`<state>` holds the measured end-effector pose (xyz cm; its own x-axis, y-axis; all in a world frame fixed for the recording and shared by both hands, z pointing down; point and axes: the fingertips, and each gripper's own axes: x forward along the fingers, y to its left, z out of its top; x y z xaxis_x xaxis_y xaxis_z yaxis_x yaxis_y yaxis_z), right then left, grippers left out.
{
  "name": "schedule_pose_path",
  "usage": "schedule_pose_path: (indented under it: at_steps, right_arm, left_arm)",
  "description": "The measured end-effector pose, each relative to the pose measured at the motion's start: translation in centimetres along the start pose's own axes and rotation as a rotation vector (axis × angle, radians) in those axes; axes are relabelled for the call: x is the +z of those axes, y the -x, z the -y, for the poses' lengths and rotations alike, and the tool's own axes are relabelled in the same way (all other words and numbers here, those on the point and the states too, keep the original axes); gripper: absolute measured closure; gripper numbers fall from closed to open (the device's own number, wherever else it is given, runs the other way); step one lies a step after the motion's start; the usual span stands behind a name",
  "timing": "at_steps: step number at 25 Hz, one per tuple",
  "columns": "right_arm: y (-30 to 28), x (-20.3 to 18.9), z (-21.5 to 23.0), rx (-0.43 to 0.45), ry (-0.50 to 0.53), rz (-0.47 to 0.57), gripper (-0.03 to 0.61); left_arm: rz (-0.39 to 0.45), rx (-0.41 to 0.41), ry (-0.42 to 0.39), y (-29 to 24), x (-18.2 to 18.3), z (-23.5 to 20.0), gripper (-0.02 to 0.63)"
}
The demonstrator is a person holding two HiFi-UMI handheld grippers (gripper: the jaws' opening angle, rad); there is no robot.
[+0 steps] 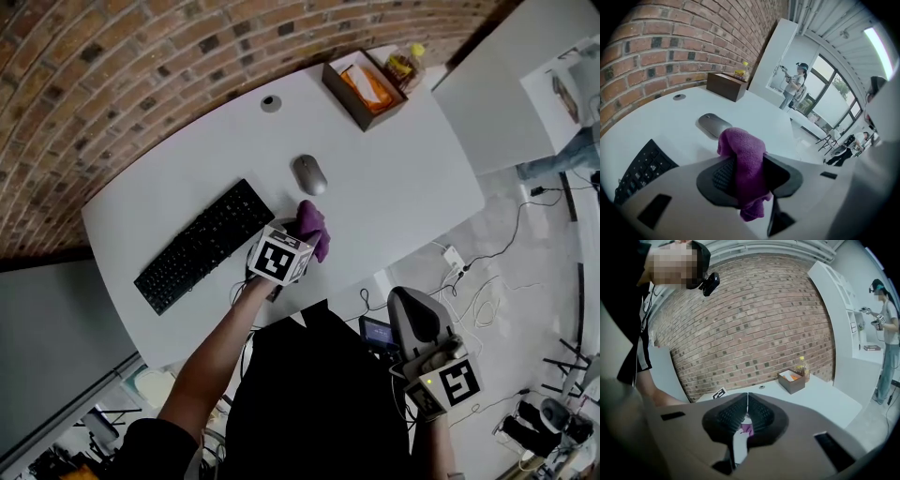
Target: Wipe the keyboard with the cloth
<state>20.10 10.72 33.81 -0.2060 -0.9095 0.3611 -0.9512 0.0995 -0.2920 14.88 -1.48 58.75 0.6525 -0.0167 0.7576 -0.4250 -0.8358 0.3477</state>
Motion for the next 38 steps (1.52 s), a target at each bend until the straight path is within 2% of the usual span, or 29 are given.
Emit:
schedule_pose_path:
  at_steps: [3, 8, 17, 21, 31, 38]
  right_arm:
    - [0.7, -0.1, 0.7, -0.027, -0.005, 0.002, 0.56]
    - [2.0, -0.2, 2.2, -0.07, -0.016, 0.004, 0.56]
    - [3.5, -0.7, 4.2, -0.092, -0.025, 0.004, 0.56]
    - [3.9, -0.6, 4.3, -0.089, -0.021, 0.011, 0.56]
    - [4.3, -0.8, 3.6, -0.076, -0.005, 0.009, 0.56]
    - [3.7, -0.6, 2.7, -0.057, 0.011, 0.006, 0.56]
  left_arm:
    - [-0.026, -0.018, -0.044, -1.6, 0.2, 1.2, 0.453]
    - [-0.068, -0.042, -0.073, -3.6, 0.3, 3.1, 0.453]
    - [-0.116, -0.015, -0.092, -6.1, -0.7, 4.1, 0.449]
    - [-0.12, -0.021, -0.074, -6.1, -0.8, 4.5, 0.436]
    - [-0.077, -0.022, -0.097, -5.4, -0.7, 4.9, 0.362]
    - [-0.013, -0.012, -0.088, -3.8, 0.3, 4.8, 0.354]
